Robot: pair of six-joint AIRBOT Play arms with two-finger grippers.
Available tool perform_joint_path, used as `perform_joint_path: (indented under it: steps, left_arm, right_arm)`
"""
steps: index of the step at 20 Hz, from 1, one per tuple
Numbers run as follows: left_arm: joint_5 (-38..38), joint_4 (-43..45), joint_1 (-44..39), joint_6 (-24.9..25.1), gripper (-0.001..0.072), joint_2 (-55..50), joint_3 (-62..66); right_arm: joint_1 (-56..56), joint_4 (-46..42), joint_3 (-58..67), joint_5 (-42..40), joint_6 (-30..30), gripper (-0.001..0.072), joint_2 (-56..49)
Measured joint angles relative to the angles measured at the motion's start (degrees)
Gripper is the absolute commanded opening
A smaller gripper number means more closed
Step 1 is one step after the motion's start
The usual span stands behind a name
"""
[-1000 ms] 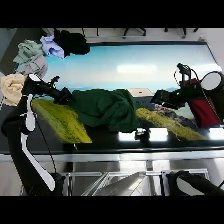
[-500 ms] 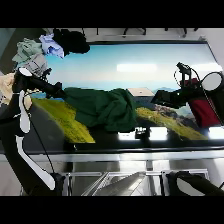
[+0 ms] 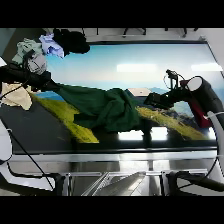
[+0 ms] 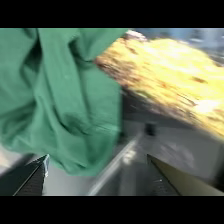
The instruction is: Fold the shirts.
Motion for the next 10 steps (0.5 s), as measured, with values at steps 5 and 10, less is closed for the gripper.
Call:
perform_joint_path:
  steps: [5, 10]
  left_arm:
    - [4.5, 0.5, -3.0, -1.1, 0.0013, 7.3, -1.3]
    - [6.7, 0.6, -3.8, -1.8, 0.0013, 8.8, -1.5]
  right_arm:
    - [0.0, 8.6, -1.0, -2.6, -6.2, 0.0597, -7.4]
    - [0.1, 11.9, -9.6, -0.2, -7.7, 0.0600, -5.1]
